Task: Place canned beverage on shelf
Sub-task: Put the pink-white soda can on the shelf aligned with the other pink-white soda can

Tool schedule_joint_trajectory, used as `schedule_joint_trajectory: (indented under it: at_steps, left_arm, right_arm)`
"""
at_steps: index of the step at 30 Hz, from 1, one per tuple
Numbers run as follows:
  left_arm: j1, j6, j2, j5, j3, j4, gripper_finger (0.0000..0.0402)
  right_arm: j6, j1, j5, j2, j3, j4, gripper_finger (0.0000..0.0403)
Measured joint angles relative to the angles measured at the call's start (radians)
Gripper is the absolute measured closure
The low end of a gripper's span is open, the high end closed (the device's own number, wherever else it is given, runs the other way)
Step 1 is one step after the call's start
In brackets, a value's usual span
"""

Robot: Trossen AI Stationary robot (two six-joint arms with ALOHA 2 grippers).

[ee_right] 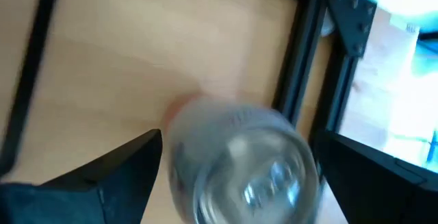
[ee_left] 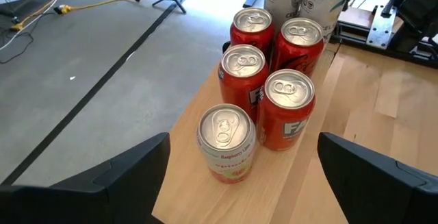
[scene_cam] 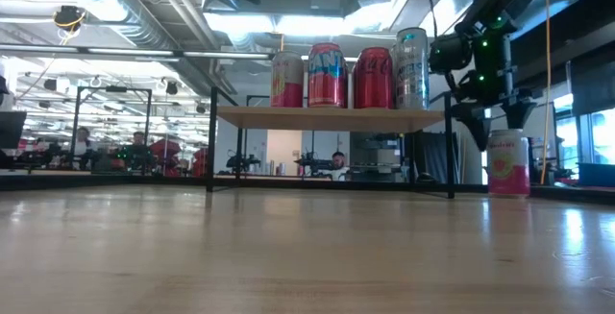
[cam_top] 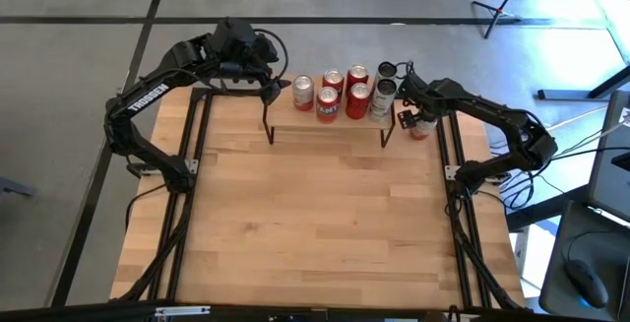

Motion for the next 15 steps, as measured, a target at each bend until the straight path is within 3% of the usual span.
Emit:
schedule_joint_trajectory:
  at_steps: [7,15]
  left_arm:
    - [-0.001,0.000,0.000,0.000,0.000,0.000,0.0043]
    - [0.000,0.000,0.000,0.000,0.000,0.000,0.0043]
  right_arm:
    - [0.005,0.000,-0.007,0.000,-0.073,0.099,0.0039]
    - [0.003,0.001,-0.015,-0.011,-0.062,0.017,0.0121]
